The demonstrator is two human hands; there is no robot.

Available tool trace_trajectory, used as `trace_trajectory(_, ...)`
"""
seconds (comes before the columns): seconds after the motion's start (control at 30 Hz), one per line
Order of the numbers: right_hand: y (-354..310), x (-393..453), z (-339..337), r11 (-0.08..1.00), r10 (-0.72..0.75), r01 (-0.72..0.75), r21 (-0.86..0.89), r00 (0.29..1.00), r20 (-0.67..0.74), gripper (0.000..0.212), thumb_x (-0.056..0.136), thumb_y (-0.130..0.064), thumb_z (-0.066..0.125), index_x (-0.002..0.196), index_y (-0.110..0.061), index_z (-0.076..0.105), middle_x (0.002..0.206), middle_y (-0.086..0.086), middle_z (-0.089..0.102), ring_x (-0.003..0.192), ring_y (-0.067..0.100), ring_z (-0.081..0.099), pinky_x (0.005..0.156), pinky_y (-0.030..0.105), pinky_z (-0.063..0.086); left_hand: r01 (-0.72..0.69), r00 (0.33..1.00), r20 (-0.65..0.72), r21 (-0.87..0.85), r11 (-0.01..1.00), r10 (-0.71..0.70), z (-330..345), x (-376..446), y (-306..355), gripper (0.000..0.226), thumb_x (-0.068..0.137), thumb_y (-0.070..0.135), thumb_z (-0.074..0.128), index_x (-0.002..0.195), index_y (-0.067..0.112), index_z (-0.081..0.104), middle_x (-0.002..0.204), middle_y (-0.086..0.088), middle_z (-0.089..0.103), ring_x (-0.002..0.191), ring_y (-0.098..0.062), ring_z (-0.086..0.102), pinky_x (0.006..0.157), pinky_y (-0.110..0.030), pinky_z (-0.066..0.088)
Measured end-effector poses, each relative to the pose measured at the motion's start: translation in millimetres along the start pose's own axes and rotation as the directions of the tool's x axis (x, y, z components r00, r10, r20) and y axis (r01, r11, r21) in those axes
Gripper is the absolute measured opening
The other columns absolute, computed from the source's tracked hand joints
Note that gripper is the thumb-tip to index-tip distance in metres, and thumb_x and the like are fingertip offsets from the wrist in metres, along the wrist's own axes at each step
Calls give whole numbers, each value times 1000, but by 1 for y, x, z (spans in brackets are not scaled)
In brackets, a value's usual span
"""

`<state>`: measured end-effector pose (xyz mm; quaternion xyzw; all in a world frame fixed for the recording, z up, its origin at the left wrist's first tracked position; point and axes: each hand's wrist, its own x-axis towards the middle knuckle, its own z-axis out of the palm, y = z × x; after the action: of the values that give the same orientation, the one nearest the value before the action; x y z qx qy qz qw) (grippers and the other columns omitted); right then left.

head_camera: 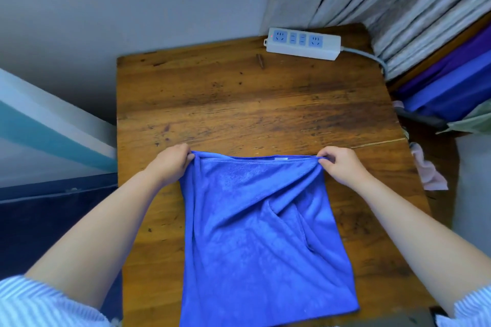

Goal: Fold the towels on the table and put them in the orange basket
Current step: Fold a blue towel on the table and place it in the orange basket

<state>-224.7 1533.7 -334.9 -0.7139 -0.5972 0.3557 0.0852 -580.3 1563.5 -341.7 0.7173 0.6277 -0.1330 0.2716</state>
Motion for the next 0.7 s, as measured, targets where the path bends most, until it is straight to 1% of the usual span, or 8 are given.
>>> trace_trajectory(0.07, -2, -7, -4, 995, 60, -51, 89, 994, -92, 14, 83, 6, 55, 89, 6, 68, 92, 21, 68, 70, 5, 55, 56, -2, 35, 17, 999, -29, -5, 1000, -17, -4, -11, -4, 26, 98, 21, 35, 101, 0, 50, 108, -22, 57, 100, -35, 53, 72, -36, 37)
trace_trajectory(0.13, -4, -14, -8, 984, 110, -88, 158, 985, -133, 15, 83, 8, 55, 90, 7, 68, 93, 22, 68, 64, -4, 55, 56, -6, 34, 12, 998, -66, -3, 1000, -12, -7, -21, -6, 24, 98, 22, 36, 97, 2, 49, 105, -21, 58, 96, -35, 53, 70, -35, 36)
trace_trajectory(0.2, -9, -22, -11, 983, 111, -89, 161, 985, -134, 15, 83, 7, 55, 90, 6, 68, 95, 23, 68, 72, 6, 56, 55, -5, 34, 7, 994, -105, 5, 1000, -7, -11, -32, -7, 22, 98, 24, 37, 92, 6, 48, 102, -19, 59, 93, -35, 54, 67, -34, 35)
trace_trajectory(0.27, -16, -33, -15, 987, 83, -60, 152, 986, -144, 16, 83, 7, 54, 90, 5, 68, 96, 23, 68, 81, 16, 55, 58, 0, 37, 10, 990, -144, 15, 1000, -8, -16, -46, -5, 21, 98, 26, 37, 86, 11, 43, 100, -17, 60, 89, -33, 54, 65, -32, 34)
trace_trajectory(0.37, -25, -46, -25, 989, 38, -11, 147, 982, -183, 18, 83, 9, 52, 91, 6, 68, 98, 22, 68, 84, 18, 54, 76, 20, 40, 20, 980, -200, 44, 999, -10, -22, -65, -4, 23, 98, 30, 36, 83, 13, 38, 97, -15, 61, 85, -30, 54, 64, -32, 35)
trace_trajectory(0.57, -49, -76, -46, 989, -58, 98, 107, 944, -326, 19, 81, 10, 52, 89, 7, 69, 96, 24, 69, 85, 23, 59, 80, 27, 44, 22, 925, -381, 71, 997, 7, -43, -108, 2, 33, 95, 36, 43, 88, 6, 54, 96, -13, 64, 90, -31, 57, 72, -36, 42)
trace_trajectory(0.67, -67, -101, -60, 980, -91, 145, 139, 938, -336, 19, 78, 11, 54, 85, 5, 70, 86, 17, 67, 68, 7, 58, 60, 2, 42, 3, 866, -500, 71, 997, 33, -59, -137, 1, 31, 94, 33, 47, 83, 5, 53, 93, -15, 65, 86, -32, 58, 70, -36, 42)
trace_trajectory(0.7, -72, -107, -64, 975, -99, 157, 156, 941, -324, 18, 76, 11, 56, 84, 4, 70, 83, 14, 66, 68, 9, 58, 56, 1, 42, -1, 846, -532, 63, 998, 35, -64, -144, -1, 29, 93, 32, 49, 80, 6, 50, 91, -16, 65, 85, -33, 58, 70, -36, 42)
